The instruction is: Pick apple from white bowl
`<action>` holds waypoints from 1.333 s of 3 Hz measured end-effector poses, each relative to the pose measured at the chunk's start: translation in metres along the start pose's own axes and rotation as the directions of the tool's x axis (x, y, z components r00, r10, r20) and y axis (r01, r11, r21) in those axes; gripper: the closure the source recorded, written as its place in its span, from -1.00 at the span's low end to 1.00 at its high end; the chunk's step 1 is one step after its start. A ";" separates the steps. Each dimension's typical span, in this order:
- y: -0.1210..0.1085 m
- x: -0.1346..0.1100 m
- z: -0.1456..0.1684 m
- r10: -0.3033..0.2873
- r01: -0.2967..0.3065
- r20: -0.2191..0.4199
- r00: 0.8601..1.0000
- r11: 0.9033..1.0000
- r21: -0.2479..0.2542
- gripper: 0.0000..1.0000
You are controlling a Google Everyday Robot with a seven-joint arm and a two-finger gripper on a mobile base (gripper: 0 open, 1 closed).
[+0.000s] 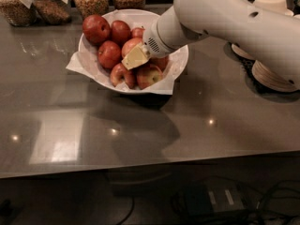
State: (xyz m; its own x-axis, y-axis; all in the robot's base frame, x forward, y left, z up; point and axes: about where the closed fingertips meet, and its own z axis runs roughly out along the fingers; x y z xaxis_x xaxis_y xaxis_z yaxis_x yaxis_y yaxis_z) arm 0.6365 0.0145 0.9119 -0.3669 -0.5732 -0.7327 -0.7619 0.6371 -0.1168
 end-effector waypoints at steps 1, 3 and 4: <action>-0.001 -0.001 0.003 0.001 -0.001 0.000 1.000 1.000 -0.004 0.09; 0.003 -0.016 -0.031 -0.027 0.025 0.021 0.999 0.997 0.079 0.98; 0.020 -0.019 -0.062 -0.053 0.053 0.013 0.998 0.997 0.060 1.00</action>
Offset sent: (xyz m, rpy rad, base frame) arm 0.0009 -0.0051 0.0302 -0.0106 -0.0796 -0.0371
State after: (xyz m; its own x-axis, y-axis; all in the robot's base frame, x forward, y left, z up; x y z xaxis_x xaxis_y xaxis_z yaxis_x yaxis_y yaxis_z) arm 0.5953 0.0067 0.9651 -0.3190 -0.5998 -0.7338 -0.7466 0.6359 -0.1952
